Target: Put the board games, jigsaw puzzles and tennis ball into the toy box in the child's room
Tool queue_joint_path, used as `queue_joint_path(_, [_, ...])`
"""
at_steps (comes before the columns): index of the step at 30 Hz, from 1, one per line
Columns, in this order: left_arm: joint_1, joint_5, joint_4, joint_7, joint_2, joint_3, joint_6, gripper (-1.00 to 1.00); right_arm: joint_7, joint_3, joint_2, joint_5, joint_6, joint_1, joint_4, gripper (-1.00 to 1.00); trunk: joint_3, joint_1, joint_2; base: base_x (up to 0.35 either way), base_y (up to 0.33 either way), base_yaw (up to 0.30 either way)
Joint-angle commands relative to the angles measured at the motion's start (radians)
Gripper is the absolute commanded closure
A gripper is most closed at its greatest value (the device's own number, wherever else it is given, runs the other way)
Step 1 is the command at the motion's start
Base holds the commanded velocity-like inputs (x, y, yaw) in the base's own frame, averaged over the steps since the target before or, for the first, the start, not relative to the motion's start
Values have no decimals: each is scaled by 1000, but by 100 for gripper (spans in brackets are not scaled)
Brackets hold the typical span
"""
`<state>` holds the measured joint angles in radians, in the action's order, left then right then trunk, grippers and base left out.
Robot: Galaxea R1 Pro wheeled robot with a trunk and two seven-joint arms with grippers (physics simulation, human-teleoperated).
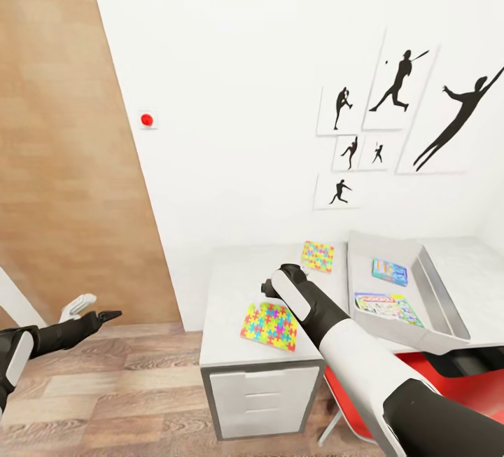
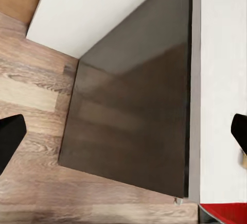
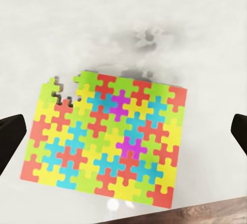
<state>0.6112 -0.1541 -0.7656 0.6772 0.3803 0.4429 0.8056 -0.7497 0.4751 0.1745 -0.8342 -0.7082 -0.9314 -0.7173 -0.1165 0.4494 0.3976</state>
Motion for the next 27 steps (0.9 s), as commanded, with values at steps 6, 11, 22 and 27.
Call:
queue_joint_path(6, [-2,1,2,182,15,5,13,-100,-8,0,0,-8,-2,-1,-1,-100,-12,1,2,0,0,0])
queue_joint_path(11, [-2,2,3,237,17,3,13,-100,-9,-1,0,-10,-2,-1,-1,-100,-20,1,2,0,0,0])
queue_joint_path(22, [-4,-1,3,254,19,5,12,-100,-9,-3,0,-11,0,-1,-1,-100,-38,1,2,0,0,0])
queue_joint_path(27, [-4,-1,3,254,19,5,12,-100,-8,-4,0,-16,0,-1,0,-100,-47,1,2,0,0,0])
